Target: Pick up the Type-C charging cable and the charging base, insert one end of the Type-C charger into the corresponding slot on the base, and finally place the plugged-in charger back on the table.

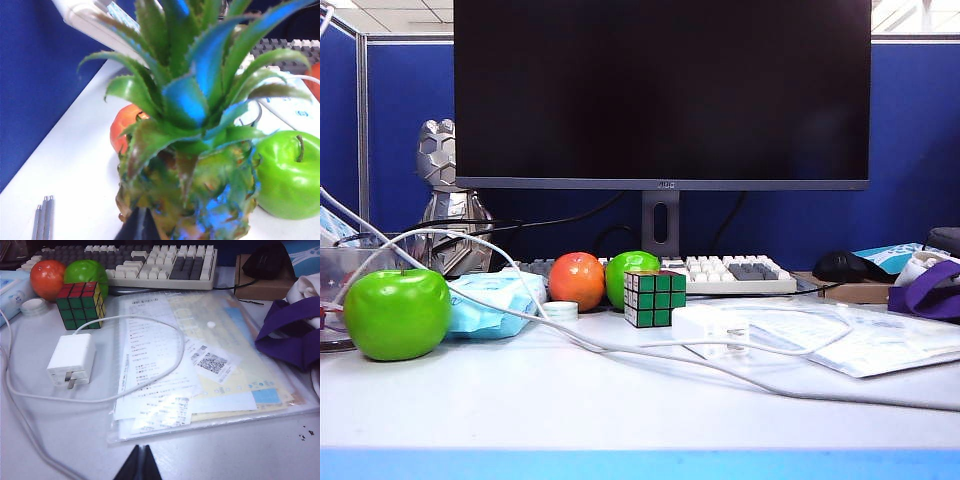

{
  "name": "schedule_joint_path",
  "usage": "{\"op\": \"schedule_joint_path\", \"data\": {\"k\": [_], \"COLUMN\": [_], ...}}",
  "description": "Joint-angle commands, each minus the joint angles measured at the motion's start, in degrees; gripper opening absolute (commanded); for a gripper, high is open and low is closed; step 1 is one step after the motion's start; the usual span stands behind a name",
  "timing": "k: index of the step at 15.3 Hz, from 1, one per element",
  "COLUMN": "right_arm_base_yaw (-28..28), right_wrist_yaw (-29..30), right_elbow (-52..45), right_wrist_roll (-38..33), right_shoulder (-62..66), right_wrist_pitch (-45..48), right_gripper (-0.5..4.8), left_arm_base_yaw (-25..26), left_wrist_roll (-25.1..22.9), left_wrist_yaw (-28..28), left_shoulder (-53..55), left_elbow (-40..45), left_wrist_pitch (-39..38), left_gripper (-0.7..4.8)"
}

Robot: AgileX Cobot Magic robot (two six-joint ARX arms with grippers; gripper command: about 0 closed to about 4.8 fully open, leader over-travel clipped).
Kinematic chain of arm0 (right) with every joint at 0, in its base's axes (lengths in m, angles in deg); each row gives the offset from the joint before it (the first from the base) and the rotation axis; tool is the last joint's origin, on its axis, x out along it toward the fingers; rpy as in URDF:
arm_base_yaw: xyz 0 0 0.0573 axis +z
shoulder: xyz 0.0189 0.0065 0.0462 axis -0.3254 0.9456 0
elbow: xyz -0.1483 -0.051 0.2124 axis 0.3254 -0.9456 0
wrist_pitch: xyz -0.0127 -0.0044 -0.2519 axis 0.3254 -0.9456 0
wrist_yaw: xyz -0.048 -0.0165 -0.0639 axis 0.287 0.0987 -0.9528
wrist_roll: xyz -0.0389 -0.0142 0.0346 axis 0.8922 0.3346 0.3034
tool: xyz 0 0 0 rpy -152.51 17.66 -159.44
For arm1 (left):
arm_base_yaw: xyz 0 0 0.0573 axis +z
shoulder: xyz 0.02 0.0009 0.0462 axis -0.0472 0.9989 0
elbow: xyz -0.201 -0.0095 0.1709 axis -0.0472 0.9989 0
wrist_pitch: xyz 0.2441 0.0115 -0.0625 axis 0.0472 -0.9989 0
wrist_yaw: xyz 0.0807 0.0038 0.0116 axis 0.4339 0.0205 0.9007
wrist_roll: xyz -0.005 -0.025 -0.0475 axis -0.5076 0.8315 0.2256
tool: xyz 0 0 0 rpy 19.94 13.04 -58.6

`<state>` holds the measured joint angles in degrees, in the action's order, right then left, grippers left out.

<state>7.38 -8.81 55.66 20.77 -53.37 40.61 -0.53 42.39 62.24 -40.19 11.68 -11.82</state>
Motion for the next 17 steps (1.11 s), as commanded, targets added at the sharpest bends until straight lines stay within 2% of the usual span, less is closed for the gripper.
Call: {"op": "schedule_joint_path", "data": {"k": [1,2,4,5,7,8,9,11,12,17], "right_arm_base_yaw": [-2.9,-10.6,-20.9,-25.1,-29.9,-30.7,-30.5,-29.4,-28.3,-22.6], "right_wrist_yaw": [-2.1,-4.1,-2.9,-3.5,-3.6,-3.6,-1.0,9.2,11.0,11.7], "right_elbow": [-0.3,-0.3,-0.3,-0.3,-0.3,-0.4,-0.4,-0.9,-1.2,-1.5], "right_wrist_roll": [-3.2,-3.2,-3.2,-3.1,-3.2,-3.1,-2.5,-2.5,-2.5,-2.4], "right_shoulder": [0.0,-0.1,-0.1,-0.1,-0.1,-0.1,-0.1,-0.1,-0.1,-0.1], "right_wrist_pitch": [0.3,0.6,0.6,0.6,0.6,0.7,0.7,1.6,2.4,3.2], "right_gripper": [-0.05,-0.05,-0.05,-0.05,-0.05,-0.05,-0.05,-0.05,-0.05,-0.05], "left_arm_base_yaw": [0.0,0.0,0.0,0.0,0.0,0.0,0.0,0.0,0.0,0.0], "left_wrist_roll": [0.0,0.0,0.0,0.0,0.0,0.0,0.0,0.0,0.0,0.0], "left_wrist_yaw": [0.2,-0.2,-0.1,-0.1,-0.1,-0.1,-0.1,-0.1,-0.1,-0.1], "left_shoulder": [-0.1,-0.1,-0.1,-0.1,-0.1,-0.1,-0.1,-0.1,-0.1,-0.1], "left_elbow": [0.0,0.0,0.0,0.0,0.0,0.0,0.0,0.0,0.0,0.0], "left_wrist_pitch": [-0.7,-0.6,-0.6,-0.6,-0.6,-0.6,-0.6,-0.6,-0.6,-0.6], "left_gripper": [-0.05,-0.05,-0.05,-0.05,-0.05,-0.05,-0.05,-0.05,-0.05,-0.05]}}
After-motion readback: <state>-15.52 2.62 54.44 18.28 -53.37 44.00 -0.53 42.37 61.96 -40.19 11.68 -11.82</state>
